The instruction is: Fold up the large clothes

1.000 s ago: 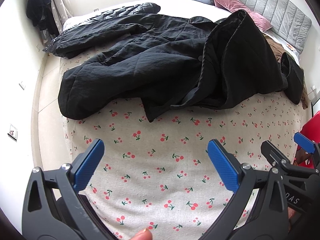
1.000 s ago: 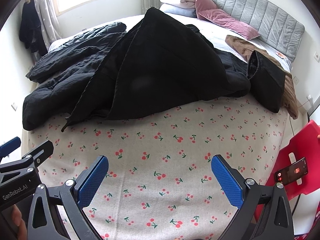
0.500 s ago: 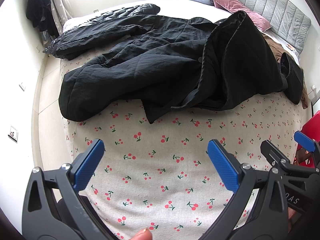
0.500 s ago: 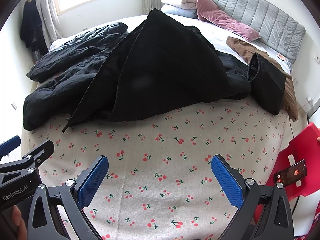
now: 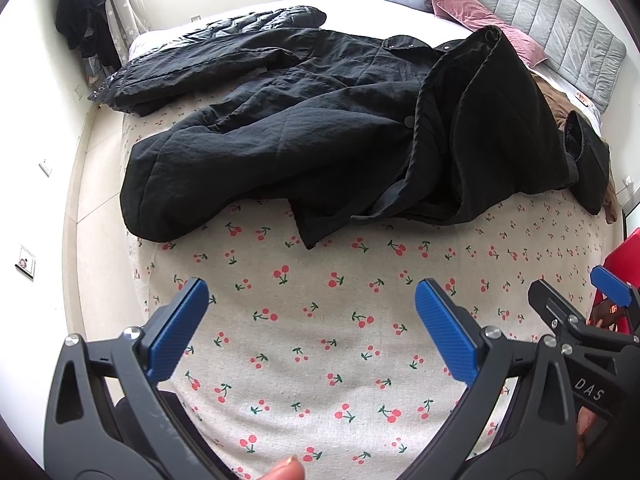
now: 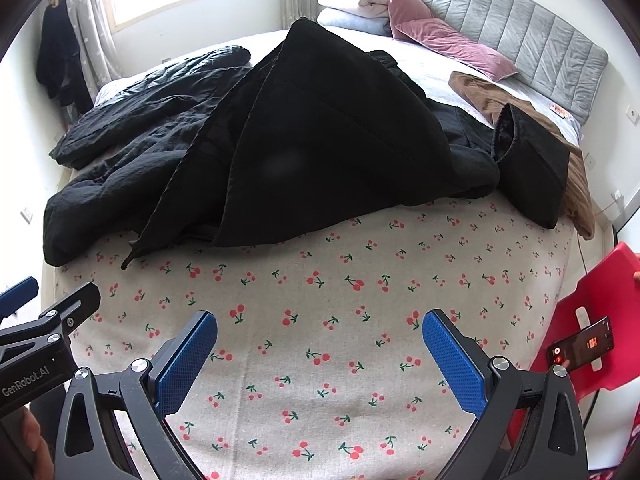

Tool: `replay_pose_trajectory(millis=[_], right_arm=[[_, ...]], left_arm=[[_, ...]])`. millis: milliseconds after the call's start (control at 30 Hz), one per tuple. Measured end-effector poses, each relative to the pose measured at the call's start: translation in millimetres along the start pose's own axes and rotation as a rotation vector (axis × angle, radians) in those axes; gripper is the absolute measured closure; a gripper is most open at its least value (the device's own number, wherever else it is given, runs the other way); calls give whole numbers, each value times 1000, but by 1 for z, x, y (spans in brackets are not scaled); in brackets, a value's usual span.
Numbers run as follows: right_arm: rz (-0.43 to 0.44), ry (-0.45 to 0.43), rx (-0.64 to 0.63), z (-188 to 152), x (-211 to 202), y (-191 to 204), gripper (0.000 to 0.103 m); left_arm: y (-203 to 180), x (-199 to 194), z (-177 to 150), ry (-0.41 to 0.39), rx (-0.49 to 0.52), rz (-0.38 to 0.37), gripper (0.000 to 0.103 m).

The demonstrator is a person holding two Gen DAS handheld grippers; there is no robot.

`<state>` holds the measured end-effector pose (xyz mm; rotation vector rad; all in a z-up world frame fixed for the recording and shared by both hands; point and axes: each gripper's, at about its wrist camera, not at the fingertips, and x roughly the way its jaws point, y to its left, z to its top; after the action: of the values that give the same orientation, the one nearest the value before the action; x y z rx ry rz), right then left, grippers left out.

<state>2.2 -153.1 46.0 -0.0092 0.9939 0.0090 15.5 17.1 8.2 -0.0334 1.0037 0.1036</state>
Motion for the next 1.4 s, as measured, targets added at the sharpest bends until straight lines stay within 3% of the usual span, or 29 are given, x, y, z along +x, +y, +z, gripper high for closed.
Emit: replay_pose_trajectory(millis=[333,600,767,1033,1200,1400], right_arm=[[-4,-4,-16,10,3,1,0],[11,-8,-30,31,1,-7,0],[131,-14,19,68,-8,-37,0],[130,-54,103,138,-3,-73,0],[126,-57,90,173,16,-61,0],[111,-69,48,203,47,-30,0]], left_arm=[[5,3,9,2,-6,21,0],[19,6,31,-14,32,-20,0],[50,6,60,-56,60,-40,0],[111,33,101,10,69,-44,0],[134,47,106,13,88,-10,0],[150,62,104,41,84,-48,0]])
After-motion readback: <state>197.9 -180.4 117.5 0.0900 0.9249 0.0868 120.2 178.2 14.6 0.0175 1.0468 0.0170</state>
